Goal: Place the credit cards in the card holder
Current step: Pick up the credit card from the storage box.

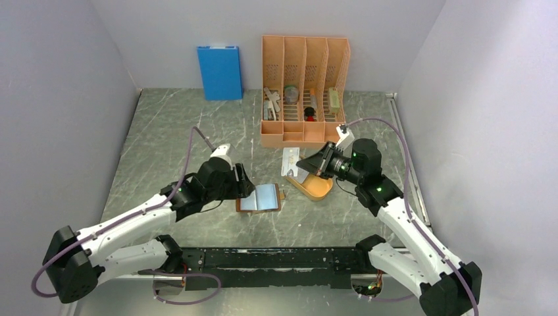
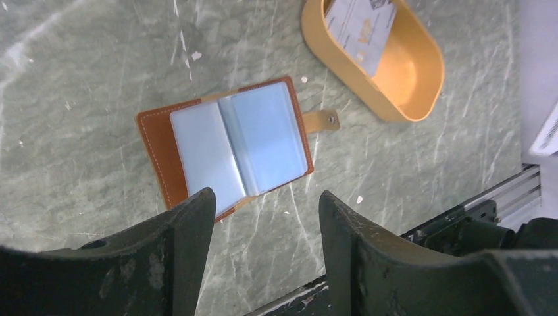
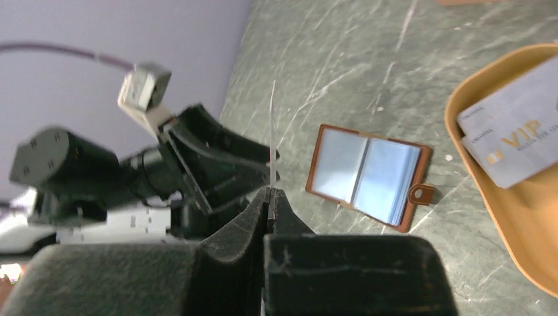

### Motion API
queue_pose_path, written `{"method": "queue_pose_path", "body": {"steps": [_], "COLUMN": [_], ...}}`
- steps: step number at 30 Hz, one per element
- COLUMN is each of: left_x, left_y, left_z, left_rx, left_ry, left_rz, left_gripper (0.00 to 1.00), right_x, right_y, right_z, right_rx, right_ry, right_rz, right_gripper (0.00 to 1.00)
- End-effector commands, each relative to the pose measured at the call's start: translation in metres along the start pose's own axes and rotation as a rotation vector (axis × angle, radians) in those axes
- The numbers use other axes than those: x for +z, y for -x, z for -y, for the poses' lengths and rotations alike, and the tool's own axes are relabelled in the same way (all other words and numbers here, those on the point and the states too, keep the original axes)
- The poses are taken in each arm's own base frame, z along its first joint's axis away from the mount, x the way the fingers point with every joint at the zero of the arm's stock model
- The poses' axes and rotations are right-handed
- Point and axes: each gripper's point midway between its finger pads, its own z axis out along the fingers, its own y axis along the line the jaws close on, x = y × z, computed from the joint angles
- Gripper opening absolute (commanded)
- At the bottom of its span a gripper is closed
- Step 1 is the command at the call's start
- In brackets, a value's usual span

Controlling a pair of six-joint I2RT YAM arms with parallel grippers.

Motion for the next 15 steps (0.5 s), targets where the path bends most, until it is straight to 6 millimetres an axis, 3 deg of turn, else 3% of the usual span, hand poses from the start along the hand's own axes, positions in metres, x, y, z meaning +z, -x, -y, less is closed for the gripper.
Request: {"method": "queue_pose_path", "body": {"steps": [1, 6, 11, 15], "left_x": [-0.017, -0.018, -0.010, -0.008], "left_y": [0.016, 0.010, -0.007, -0.009], "left_z": [-0.001, -0.006, -0.012, -0.008], "left_rx": [0.002, 0.003, -0.017, -0.027], "left_ry": [0.021, 0.009, 0.005, -0.022], "left_rz": [0.051, 0.051, 0.010, 0.010], "left_gripper": [0.64, 0.62, 0.60, 0.59], "right_x": [-0.010, 0.000, 0.023, 0.041], "right_y": [-0.028, -0.046, -0.072, -0.092], "right_z": [-0.018, -0.007, -0.004, 0.004], "right_rx": [-0.167, -0.174, -0.174, -0.143], "right_ry": [0.170, 0.145, 0.116, 0.071], "right_rz": [-0.147, -0.206, -0.252, -0.278], "right_gripper": [0.00, 0.00, 0.00, 0.00]}}
